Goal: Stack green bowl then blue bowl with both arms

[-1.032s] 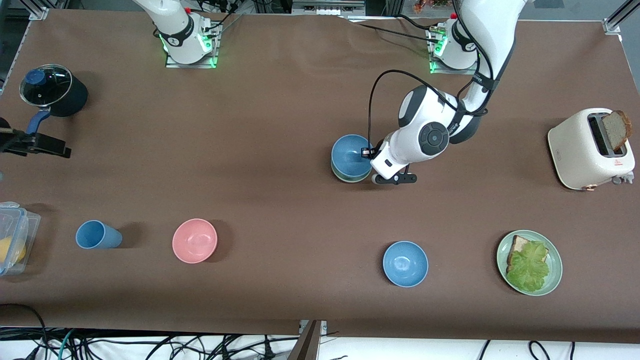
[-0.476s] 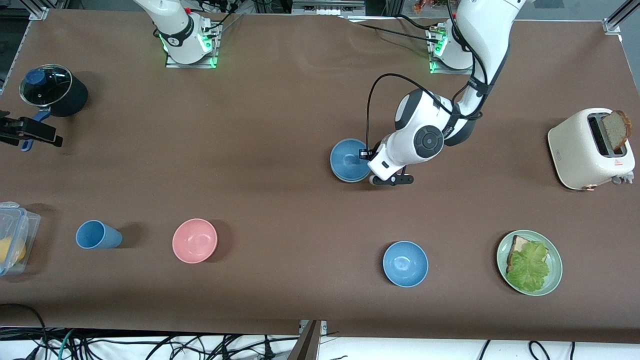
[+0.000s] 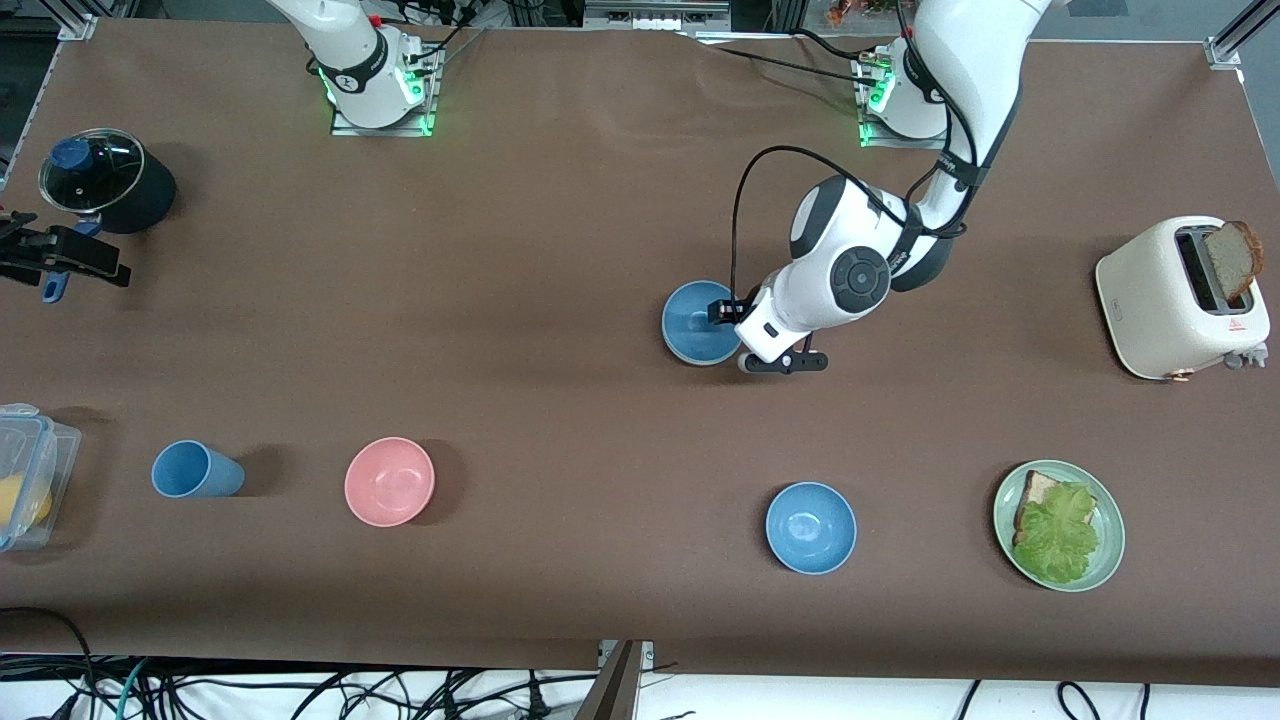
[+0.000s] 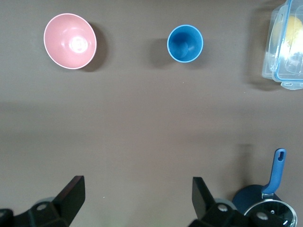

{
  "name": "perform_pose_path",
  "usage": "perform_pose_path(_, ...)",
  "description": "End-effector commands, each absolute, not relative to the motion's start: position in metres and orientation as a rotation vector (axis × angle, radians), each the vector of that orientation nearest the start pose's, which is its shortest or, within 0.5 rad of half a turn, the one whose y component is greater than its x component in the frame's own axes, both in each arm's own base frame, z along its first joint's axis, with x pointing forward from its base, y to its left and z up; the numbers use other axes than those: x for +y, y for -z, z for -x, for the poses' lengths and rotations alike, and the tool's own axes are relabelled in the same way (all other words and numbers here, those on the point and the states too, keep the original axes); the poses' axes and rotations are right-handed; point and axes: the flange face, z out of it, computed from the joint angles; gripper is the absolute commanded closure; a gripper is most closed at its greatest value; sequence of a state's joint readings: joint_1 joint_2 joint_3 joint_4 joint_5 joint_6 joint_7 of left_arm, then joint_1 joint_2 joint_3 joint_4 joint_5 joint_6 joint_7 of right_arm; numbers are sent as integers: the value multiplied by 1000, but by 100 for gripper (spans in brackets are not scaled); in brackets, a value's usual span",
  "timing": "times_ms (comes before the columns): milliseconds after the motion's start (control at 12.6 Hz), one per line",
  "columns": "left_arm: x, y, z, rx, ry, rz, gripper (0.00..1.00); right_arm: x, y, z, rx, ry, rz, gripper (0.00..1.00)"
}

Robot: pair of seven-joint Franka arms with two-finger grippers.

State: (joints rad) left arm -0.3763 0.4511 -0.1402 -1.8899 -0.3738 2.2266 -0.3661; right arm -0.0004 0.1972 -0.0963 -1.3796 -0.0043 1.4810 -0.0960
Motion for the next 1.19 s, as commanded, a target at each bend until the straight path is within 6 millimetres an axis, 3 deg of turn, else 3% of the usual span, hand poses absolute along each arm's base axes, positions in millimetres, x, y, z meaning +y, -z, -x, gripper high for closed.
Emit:
perform_pose_path(0, -253, -332, -554, -313, -399, 3402, 0, -57, -592, -598, -24, -147, 3160, 0)
perform_pose_path(159, -185, -366, -568, -440, -307, 3418, 0, -52, -592, -599, -34, -139, 3161, 0)
perform_pose_path(397, -126, -428, -557, -263, -232, 3358, 0, -57, -591, -599, -15, -143, 3165, 0)
perform_pose_path(635, -84, -496, -535, -140, -73, 3148, 0, -60, -587, -601, -10, -155, 3164, 0)
perform_pose_path(794, -70, -536, -519, -150, -77, 3099, 0, -60, -587, -601, -10, -157, 3175, 0)
perform_pose_path(952, -59, -554, -519, -174, -82, 3096, 0, -57, -587, -601, -21, -159, 3186, 0)
perform_pose_path(1111, -53, -555, -532, -202, -75, 3105, 0, -54, -588, -602, -29, -154, 3187, 0)
